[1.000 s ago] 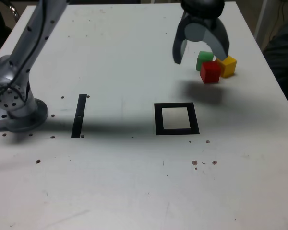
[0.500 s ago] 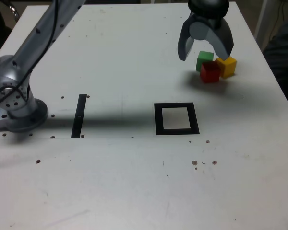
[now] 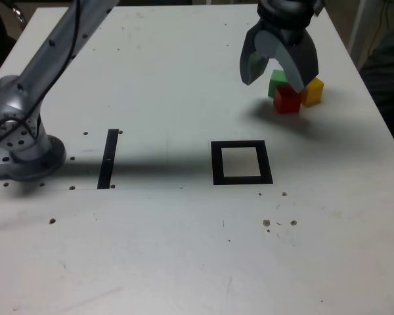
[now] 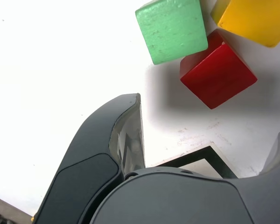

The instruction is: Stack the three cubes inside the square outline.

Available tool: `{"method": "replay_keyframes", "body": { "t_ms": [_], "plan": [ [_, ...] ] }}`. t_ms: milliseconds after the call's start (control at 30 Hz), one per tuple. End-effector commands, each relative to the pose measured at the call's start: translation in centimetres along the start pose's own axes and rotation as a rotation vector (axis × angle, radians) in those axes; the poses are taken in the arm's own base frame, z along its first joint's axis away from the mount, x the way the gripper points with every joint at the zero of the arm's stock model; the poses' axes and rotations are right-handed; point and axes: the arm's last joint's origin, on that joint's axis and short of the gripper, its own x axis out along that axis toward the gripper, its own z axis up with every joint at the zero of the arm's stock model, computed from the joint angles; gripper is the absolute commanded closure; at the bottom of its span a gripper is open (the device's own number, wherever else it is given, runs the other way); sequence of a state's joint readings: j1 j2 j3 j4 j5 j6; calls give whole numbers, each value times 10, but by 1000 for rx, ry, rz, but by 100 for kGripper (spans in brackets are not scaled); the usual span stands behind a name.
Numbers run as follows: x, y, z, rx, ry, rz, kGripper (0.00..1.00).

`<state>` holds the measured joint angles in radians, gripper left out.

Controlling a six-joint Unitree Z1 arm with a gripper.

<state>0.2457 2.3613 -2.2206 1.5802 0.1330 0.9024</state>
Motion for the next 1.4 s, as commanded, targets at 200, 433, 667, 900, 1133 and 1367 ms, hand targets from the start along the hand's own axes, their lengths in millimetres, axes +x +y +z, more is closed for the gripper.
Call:
{"method": "replay_keyframes", "body": {
  "t_ms": [200, 433, 667, 900, 1133, 1367],
  "plan": [
    [17, 2, 10, -1, 29, -36, 1],
    [31, 5, 20, -6, 41, -54, 1],
    [41, 9, 25, -12, 46, -66, 1],
    [47, 13, 30, -14, 45, -65, 1],
    [46, 17, 33, -17, 39, -51, 2],
    [47, 20, 35, -28, 35, -48, 6]
  ]
}}
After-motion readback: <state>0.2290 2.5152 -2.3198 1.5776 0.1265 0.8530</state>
